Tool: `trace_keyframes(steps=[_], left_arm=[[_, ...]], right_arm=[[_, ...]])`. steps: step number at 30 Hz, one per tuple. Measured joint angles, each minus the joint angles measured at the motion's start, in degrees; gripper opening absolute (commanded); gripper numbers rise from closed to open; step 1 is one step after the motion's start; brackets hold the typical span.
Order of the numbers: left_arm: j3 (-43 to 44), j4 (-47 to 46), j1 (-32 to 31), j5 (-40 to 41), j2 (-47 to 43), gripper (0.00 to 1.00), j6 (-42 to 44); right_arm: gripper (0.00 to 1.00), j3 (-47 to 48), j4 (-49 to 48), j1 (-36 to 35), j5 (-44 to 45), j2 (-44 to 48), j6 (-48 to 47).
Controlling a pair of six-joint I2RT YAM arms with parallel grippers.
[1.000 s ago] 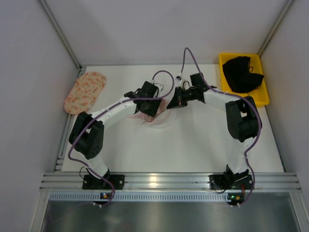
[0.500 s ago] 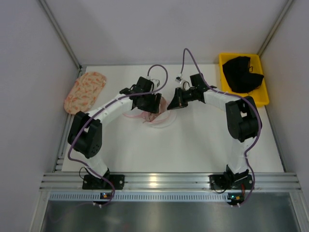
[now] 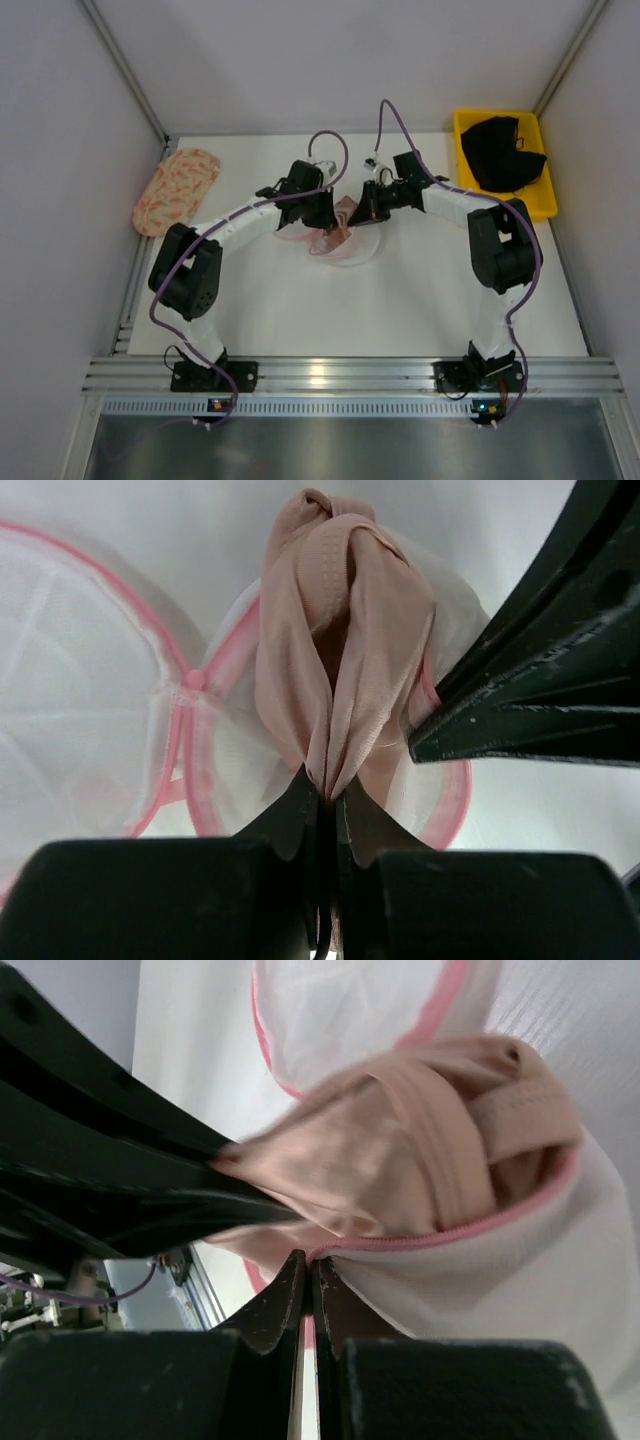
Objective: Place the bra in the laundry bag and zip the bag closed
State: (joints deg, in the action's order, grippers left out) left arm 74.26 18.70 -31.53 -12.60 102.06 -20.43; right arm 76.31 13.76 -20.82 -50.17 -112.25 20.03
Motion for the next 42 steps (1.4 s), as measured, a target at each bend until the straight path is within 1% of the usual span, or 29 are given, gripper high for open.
trace_keyframes(steps=[4, 8, 10, 12, 14, 18, 20, 24, 27, 31, 33, 38, 42], left_arm=[[-0.4, -2.9, -2.8, 2.6, 4.5, 0.00, -0.9], [1.3, -0.5, -5.9, 10.4, 8.9, 0.00, -0.6], [1.7, 0.9, -6.3, 14.5, 9.2, 0.00, 0.5], [1.6, 2.2, -5.7, 18.0, 8.5, 0.00, 2.1], [0.4, 3.4, -3.6, 21.7, 7.0, 0.00, 4.6], [-3.9, 5.6, 3.7, 27.0, 2.0, 0.00, 10.9], [-4.3, 5.3, 5.9, 27.8, -0.8, 0.00, 14.1], [-4.3, 5.5, 4.8, 32.1, -6.2, 0.00, 22.0], [-3.5, 6.2, 0.3, 34.4, -7.3, 0.00, 26.3], [-1.7, 7.3, -7.0, 34.4, -5.1, 0.00, 28.2], [-0.5, 7.5, -9.2, 32.9, -3.1, 0.00, 28.3], [1.0, 7.5, -9.7, 26.5, 0.3, 0.00, 26.1], [1.0, 5.8, -9.1, 21.1, 2.6, 0.00, 21.6]], right_arm=[[0.00, 1.4, 1.2, 0.0, 1.1, 0.2, -0.4], [0.00, 1.5, 2.5, 0.5, 1.7, 1.6, -0.5], [0.00, 1.4, 2.6, 1.1, 1.5, 2.7, -0.5], [0.00, 1.4, 2.6, 1.8, 1.1, 3.8, -0.3], [0.00, 1.4, 2.5, 2.4, 0.7, 4.8, -0.3], [0.00, 1.4, 1.9, 2.7, -0.5, 5.7, 0.8], [0.00, 1.4, 1.8, 1.7, -1.0, 5.6, 1.8], [0.00, 1.4, 0.3, 0.8, -2.2, 5.5, 3.2], [0.00, 1.7, -1.0, 0.4, -2.1, 4.3, 4.1], [0.00, 3.0, -2.3, 0.0, -1.1, 0.8, 4.8], [0.00, 3.7, -2.4, -0.2, -0.5, -0.9, 4.8], [0.00, 3.7, -2.6, -0.2, 0.4, -2.4, 4.7], [0.00, 3.7, -2.6, -0.2, 0.6, -2.4, 4.6]])
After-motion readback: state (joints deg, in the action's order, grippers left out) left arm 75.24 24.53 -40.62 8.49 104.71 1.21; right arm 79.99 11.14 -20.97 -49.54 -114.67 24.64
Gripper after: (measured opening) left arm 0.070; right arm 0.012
